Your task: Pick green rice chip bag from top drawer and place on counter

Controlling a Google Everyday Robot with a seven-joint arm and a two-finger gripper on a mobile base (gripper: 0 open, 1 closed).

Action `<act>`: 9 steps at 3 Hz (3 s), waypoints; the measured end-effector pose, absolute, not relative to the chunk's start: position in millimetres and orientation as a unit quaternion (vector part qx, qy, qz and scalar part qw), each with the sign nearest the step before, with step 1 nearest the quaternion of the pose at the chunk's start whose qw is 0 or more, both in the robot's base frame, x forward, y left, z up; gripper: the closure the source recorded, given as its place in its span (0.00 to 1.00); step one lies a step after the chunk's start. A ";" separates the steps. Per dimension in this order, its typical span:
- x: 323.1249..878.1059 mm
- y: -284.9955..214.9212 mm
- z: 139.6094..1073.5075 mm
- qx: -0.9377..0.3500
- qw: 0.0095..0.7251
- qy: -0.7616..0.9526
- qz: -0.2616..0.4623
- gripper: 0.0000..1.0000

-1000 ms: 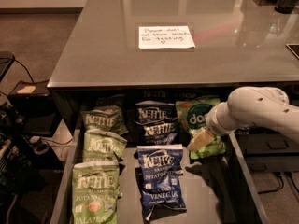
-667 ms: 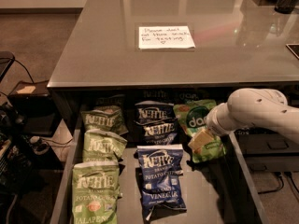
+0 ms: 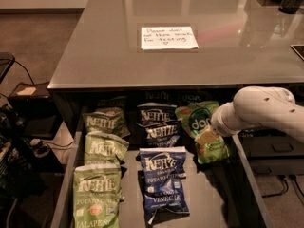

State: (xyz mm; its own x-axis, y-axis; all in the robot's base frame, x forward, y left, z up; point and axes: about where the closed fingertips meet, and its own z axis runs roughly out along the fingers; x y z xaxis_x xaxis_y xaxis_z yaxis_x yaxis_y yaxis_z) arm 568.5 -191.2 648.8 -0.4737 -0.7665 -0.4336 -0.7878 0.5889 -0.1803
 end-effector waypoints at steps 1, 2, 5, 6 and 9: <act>568.5 -191.2 655.4 -0.453 0.241 0.858 0.022 0.84; 568.5 -191.3 657.5 -0.453 0.241 0.858 0.022 1.00; 568.3 -205.3 659.1 -0.439 0.260 0.860 0.011 1.00; 563.7 -213.5 682.5 -0.437 0.277 0.856 0.007 1.00; 524.5 -211.9 781.1 -0.475 0.297 0.827 0.043 1.00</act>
Offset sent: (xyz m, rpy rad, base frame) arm 0.0072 -0.0198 -0.0419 -0.0244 -0.0151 -0.0737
